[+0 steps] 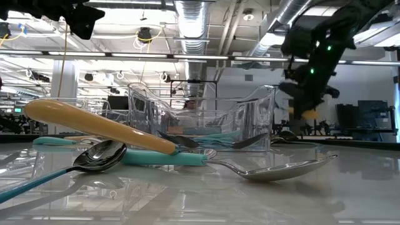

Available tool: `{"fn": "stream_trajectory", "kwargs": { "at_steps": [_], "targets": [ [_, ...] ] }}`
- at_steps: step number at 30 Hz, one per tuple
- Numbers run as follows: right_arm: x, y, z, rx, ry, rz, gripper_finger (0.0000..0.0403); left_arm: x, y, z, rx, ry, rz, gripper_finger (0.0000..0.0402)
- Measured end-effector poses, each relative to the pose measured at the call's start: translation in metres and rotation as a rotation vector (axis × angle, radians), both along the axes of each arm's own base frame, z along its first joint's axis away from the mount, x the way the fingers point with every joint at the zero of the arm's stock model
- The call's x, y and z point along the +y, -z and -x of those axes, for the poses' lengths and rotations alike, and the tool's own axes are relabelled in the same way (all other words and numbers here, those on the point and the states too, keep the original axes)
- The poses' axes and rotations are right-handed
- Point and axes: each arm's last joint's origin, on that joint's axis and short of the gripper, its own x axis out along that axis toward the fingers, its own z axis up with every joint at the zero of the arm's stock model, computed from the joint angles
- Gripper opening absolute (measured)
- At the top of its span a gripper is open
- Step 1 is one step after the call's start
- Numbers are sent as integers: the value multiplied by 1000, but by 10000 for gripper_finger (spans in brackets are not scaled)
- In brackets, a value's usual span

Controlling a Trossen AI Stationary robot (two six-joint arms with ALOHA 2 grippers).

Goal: Sort silverware by color (type)
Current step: Put the yellow spoon into the top left transparent bin

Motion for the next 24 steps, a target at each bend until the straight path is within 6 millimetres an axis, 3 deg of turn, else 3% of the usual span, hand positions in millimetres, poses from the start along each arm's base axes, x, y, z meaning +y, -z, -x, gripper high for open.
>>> {"fn": "stream_trajectory", "kwargs": {
  "at_steps": [5, 13, 17, 24],
  "targets": [
    [18, -27, -14, -206, -136, 114, 50, 0, 2, 0, 18, 0, 4, 194],
    [55, -60, -62, -641, -492, 280, 50, 2, 1, -3, -7, -69, 32, 194],
    [76, -58, -90, -806, -642, 333, 50, 6, 16, -17, -136, -70, 77, 194],
    [101, -42, -138, -1012, -736, 381, 50, 11, 35, -36, -329, -67, 83, 194]
  ]
}}
